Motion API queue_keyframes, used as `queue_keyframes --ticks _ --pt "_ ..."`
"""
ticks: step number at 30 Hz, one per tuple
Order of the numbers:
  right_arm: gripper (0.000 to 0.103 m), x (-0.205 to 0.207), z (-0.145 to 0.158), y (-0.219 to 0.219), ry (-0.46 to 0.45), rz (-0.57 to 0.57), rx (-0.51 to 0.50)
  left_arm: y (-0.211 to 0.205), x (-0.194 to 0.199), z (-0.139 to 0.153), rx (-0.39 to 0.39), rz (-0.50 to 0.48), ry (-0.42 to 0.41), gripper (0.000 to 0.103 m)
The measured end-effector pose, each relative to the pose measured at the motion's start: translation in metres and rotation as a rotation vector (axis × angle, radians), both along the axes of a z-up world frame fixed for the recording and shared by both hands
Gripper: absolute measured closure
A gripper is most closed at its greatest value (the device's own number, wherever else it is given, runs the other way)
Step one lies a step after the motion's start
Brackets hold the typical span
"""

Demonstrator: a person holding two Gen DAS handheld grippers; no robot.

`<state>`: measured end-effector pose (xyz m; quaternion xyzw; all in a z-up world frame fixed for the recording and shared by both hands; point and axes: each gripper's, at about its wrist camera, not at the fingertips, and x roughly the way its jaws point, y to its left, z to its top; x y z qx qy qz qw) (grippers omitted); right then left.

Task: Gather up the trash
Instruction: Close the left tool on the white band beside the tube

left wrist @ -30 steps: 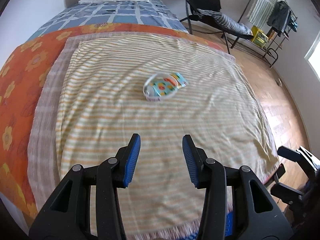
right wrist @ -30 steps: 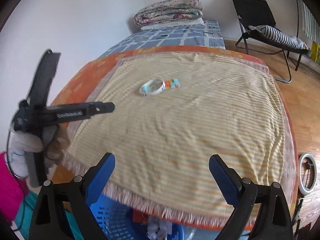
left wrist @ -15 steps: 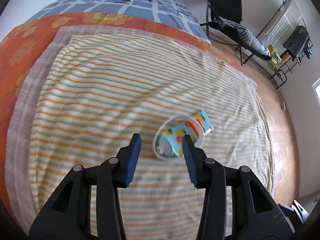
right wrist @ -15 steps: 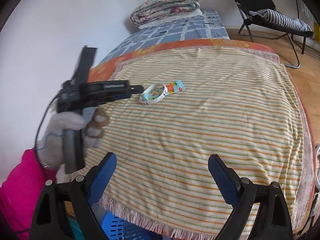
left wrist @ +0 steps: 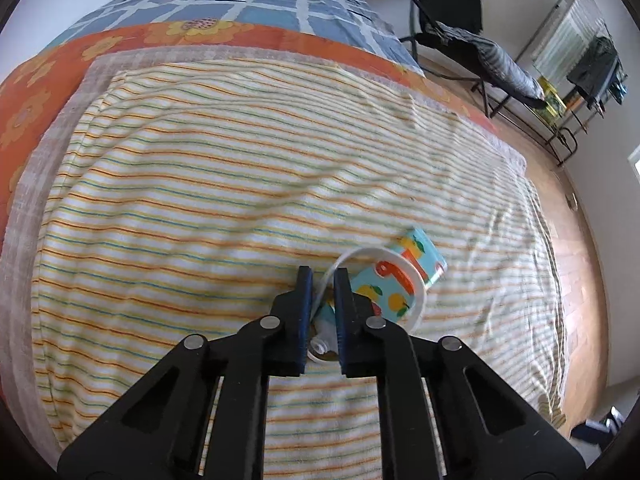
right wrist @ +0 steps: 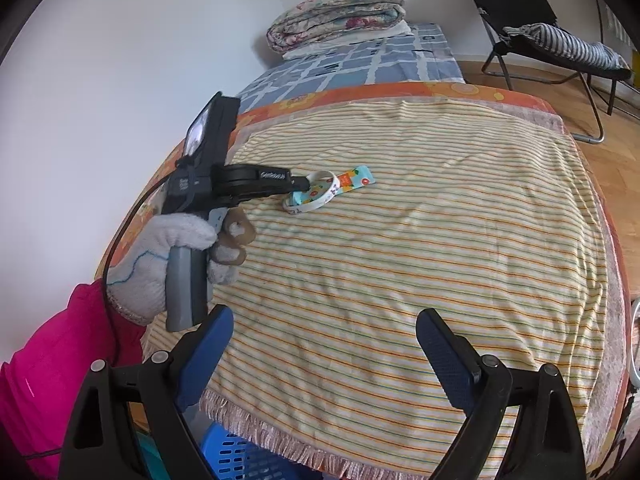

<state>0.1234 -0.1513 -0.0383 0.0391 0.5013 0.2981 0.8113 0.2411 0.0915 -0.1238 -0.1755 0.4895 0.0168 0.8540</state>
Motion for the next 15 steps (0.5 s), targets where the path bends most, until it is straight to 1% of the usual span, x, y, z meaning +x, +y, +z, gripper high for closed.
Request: queue_keyframes --ticks 3,6,7,11,14,15 --pt "0.008 0.002 0.000 -0.005 -0.002 -0.018 -0.005 -0.008 -0.006 0.000 0.006 -0.032 -0.002 0.095" --pt "0.008 0.005 0.000 -0.009 -0.004 -0.032 -0.009 -0.020 -0.014 -0.001 -0.027 -0.080 0.014 0.095" --pt "0.008 0.006 0.001 -0.010 -0.006 -0.035 -0.012 -0.024 -0.017 -0.002 -0.022 -0.091 0.015 0.095" --pt "0.008 0.009 0.000 -0.014 -0.010 -0.049 -0.024 -0.043 -0.027 0.004 0.053 -0.141 0.009 0.097" --pt "0.009 0.013 -0.002 -0.018 -0.006 -0.064 -0.024 -0.045 -0.031 0.007 0.101 -0.137 0.001 0.100" --pt "0.009 0.014 -0.002 -0.019 -0.001 -0.067 -0.019 -0.043 -0.032 0.007 0.105 -0.132 0.000 0.101"
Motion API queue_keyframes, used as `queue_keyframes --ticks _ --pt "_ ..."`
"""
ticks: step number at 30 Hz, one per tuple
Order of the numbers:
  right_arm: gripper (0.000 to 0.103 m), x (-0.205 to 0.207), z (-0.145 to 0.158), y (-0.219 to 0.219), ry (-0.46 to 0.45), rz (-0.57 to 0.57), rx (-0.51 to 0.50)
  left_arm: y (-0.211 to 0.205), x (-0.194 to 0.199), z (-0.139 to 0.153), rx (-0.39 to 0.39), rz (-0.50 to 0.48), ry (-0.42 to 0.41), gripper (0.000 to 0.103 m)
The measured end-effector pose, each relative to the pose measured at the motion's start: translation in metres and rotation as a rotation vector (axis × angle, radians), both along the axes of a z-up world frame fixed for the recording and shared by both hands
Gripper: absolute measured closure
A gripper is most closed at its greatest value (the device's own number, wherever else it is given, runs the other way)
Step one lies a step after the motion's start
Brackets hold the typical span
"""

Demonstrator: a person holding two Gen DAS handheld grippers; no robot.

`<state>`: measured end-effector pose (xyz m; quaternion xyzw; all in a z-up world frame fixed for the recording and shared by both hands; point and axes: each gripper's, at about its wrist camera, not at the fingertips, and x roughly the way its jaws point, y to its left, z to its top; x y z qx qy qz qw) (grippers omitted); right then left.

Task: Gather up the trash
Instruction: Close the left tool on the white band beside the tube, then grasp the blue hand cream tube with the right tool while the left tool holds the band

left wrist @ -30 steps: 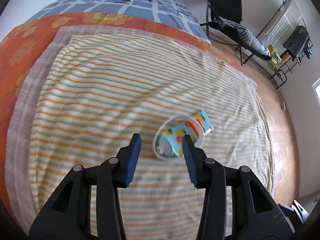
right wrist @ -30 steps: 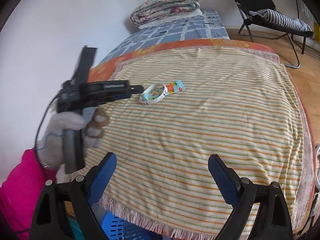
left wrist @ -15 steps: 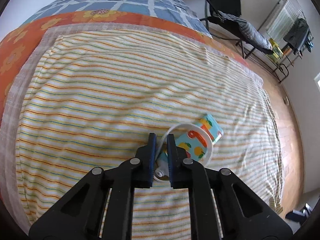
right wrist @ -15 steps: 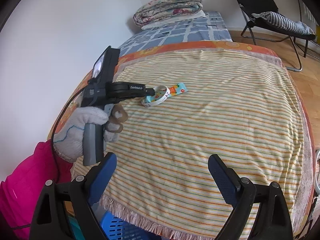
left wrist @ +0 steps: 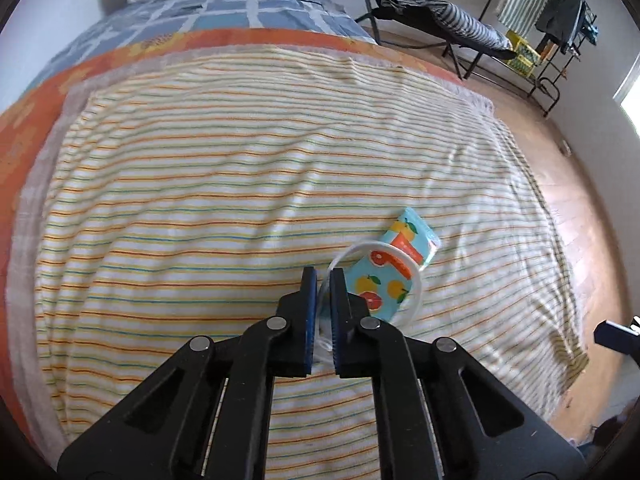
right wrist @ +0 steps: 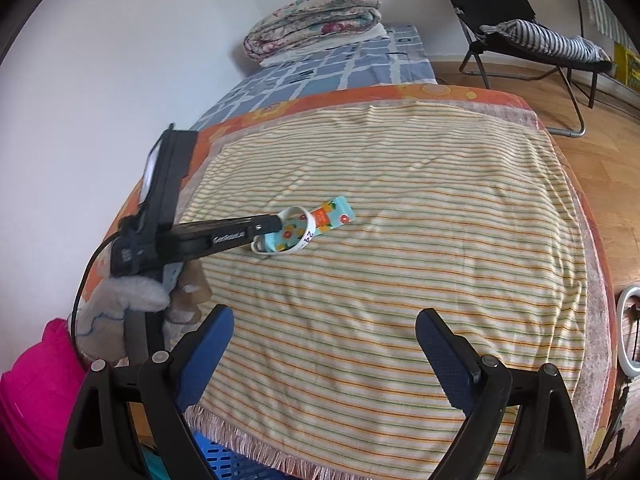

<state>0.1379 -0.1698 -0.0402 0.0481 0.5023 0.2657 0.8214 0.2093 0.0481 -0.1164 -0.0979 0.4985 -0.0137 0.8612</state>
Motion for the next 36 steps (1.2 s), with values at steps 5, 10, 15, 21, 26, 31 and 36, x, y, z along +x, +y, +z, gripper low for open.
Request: queue_keyframes --ticks 5,10,15,21,26,31,36 --pt "0.009 0.013 -0.006 -0.003 0.048 -0.029 0.045 0.020 -0.007 0.002 -0.021 0.047 -0.005 0.102" --pt "0.009 0.029 -0.015 0.007 0.101 -0.058 0.092 0.039 -0.016 0.012 -0.098 0.074 -0.012 0.102" --pt "0.013 0.051 -0.028 0.024 0.172 -0.099 0.159 0.035 -0.032 0.023 -0.146 0.015 -0.011 0.102" --pt "0.019 0.078 -0.047 0.051 0.239 -0.155 0.190 0.050 -0.050 0.031 -0.117 0.030 -0.021 0.102" --pt "0.027 0.094 -0.067 0.078 0.284 -0.158 0.141 0.078 -0.058 0.029 -0.117 0.087 -0.017 0.102" --pt "0.031 0.109 -0.084 0.092 0.307 -0.189 0.102 0.092 -0.061 0.021 -0.113 0.105 0.002 0.102" --pt "0.028 0.122 -0.082 0.113 0.217 -0.177 0.031 0.102 -0.063 0.015 -0.112 0.125 0.010 0.102"
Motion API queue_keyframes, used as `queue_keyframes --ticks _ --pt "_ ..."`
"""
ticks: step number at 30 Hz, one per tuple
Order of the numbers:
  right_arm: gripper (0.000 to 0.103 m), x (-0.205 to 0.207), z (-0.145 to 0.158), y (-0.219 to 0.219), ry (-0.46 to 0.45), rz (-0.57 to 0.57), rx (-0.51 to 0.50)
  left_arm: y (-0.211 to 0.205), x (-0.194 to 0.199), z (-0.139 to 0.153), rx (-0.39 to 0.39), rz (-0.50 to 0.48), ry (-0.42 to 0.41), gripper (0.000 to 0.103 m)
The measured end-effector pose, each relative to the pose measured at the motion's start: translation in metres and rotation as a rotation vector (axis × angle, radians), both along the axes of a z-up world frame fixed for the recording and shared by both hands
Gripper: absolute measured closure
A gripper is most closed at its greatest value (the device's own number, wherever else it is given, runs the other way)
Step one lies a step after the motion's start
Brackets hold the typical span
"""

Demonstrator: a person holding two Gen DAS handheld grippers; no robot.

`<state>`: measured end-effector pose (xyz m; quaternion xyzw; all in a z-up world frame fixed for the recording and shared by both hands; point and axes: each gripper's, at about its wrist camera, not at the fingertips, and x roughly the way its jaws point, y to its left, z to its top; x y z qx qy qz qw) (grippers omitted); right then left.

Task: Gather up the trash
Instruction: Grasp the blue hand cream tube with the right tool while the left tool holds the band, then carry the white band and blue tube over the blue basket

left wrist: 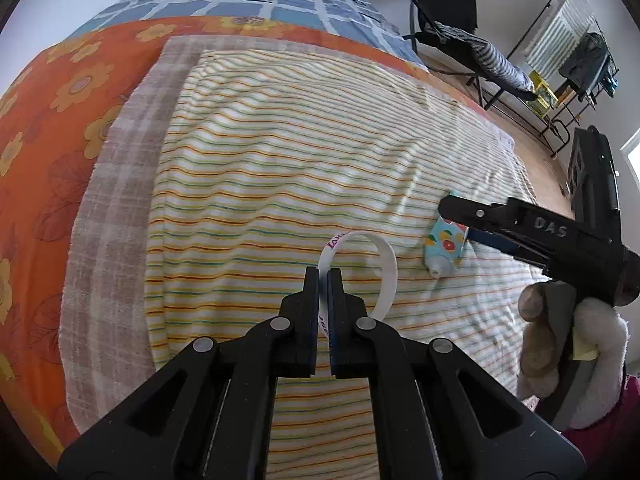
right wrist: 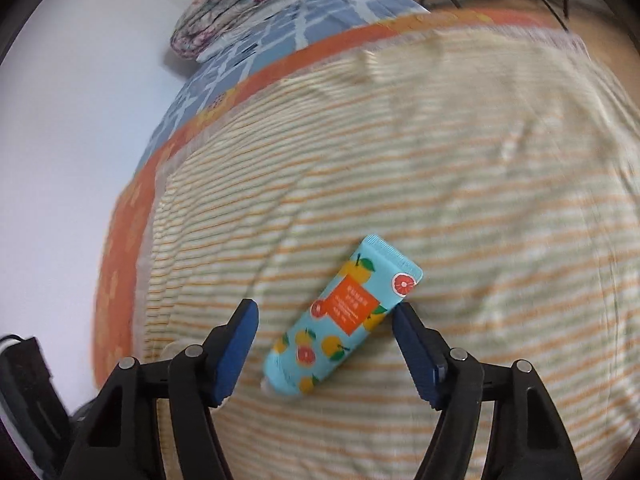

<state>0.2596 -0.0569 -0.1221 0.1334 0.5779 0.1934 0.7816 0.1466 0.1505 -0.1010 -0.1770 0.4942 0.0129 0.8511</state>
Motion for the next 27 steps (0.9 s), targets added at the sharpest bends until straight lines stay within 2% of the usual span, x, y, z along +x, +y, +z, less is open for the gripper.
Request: queue_keyframes --ticks 2,5,6,9,11,12,14,17,20,27 --pt "0.024 0.000 0.002 0.013 -0.059 0.046 -0.062 0.005 -0.001 -0.001 0.002 0.012 0.001 0.102" --pt "0.025 -0.004 0.003 0.038 -0.142 0.150 -0.208 0.011 -0.002 -0.005 -0.001 0.024 0.007 0.102" --pt "0.027 -0.006 0.002 0.044 -0.167 0.181 -0.252 0.012 -0.002 -0.006 -0.002 0.027 0.010 0.102" --pt "0.043 -0.015 0.002 0.055 -0.239 0.249 -0.370 0.013 -0.003 -0.007 -0.001 0.028 0.013 0.102" --pt "0.065 -0.016 0.005 0.051 -0.249 0.257 -0.370 0.011 -0.004 -0.005 0.002 0.024 0.009 0.102" --pt "0.071 -0.015 0.007 0.047 -0.245 0.253 -0.358 0.010 -0.004 -0.004 0.004 0.021 0.006 0.102" --pt "0.095 -0.013 0.008 0.036 -0.223 0.243 -0.305 0.007 -0.007 0.001 0.012 0.017 -0.007 0.102" --pt "0.097 -0.009 0.009 0.016 -0.169 0.201 -0.191 0.004 -0.009 0.008 0.023 0.011 -0.022 0.102" --pt "0.098 -0.011 0.012 0.002 -0.147 0.171 -0.144 0.000 -0.012 0.015 0.032 0.007 -0.034 0.102" --pt "0.098 -0.030 0.034 -0.017 -0.181 0.189 -0.120 -0.008 -0.018 0.029 0.042 -0.002 -0.059 0.102"
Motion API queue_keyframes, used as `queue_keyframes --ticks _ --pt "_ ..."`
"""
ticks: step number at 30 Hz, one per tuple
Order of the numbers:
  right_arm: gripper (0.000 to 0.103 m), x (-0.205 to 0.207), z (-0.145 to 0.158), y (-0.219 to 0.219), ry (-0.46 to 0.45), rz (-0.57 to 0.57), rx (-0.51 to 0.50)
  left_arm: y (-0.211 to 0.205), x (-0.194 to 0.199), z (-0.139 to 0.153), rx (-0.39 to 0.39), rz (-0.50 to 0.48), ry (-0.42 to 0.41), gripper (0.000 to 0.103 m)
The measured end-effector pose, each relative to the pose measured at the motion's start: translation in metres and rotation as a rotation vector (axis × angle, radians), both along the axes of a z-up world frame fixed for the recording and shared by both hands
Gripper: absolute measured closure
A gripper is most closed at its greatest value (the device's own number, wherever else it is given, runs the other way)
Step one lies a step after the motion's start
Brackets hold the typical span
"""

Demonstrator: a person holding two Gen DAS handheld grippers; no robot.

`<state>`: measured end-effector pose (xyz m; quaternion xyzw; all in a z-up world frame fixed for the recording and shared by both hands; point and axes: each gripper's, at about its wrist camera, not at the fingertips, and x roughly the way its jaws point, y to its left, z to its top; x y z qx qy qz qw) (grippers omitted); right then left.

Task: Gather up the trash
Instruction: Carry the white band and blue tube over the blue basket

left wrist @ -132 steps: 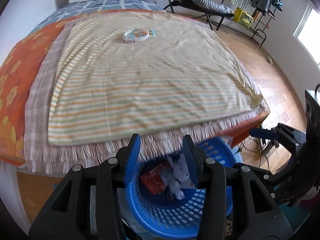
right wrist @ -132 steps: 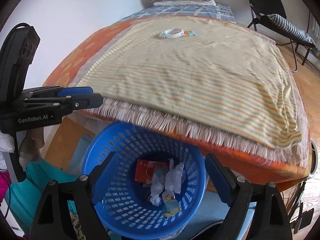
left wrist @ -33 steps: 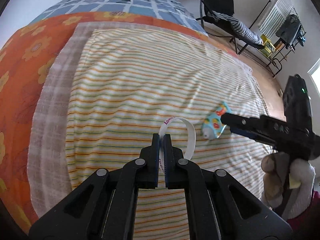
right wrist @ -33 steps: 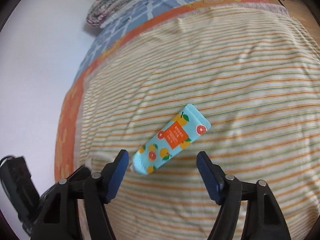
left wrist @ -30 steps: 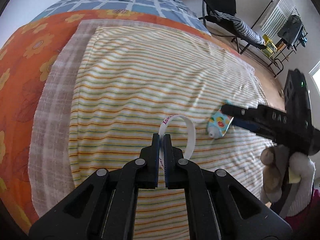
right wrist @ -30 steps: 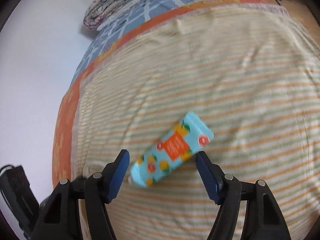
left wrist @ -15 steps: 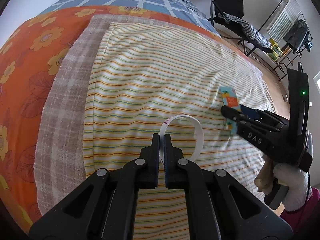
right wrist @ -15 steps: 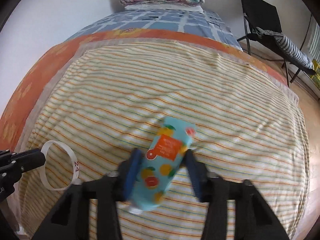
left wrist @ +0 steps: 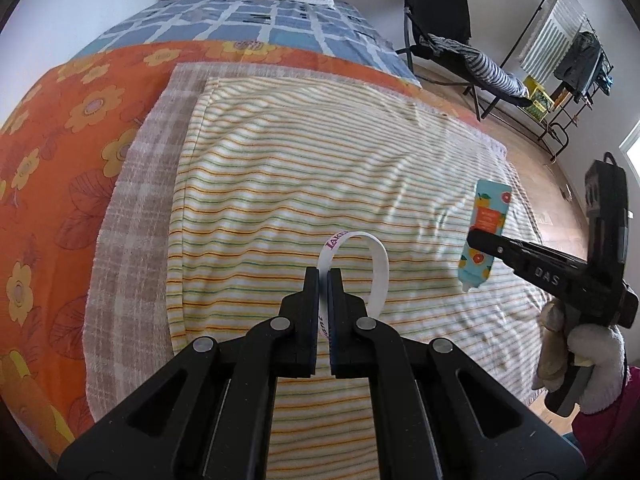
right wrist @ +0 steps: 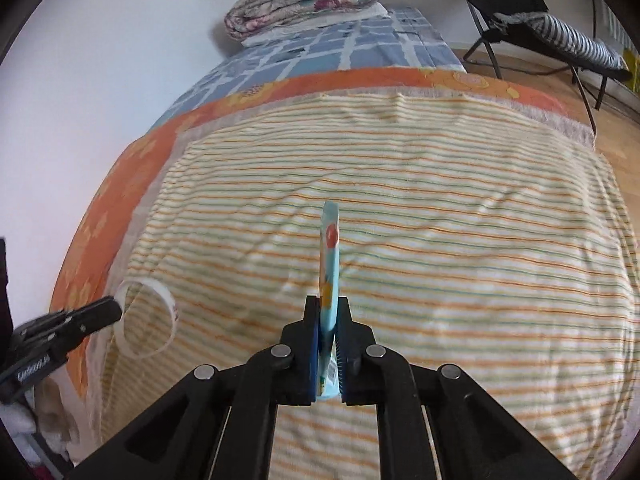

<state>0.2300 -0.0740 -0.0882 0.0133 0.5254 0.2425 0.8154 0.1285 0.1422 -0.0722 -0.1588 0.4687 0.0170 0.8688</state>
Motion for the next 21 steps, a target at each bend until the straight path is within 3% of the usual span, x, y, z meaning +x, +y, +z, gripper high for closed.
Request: queue_keyframes --ticks 7,21 --pt "0.098 -0.027 0.029 -0.011 -0.072 0.039 0.001 -0.013 -0.011 0.016 0.034 -0.017 -0.030 0.102" --pt "0.098 -0.084 0.060 -0.040 -0.117 0.092 0.023 -0.053 -0.049 0.037 0.111 -0.083 -0.073 0.102"
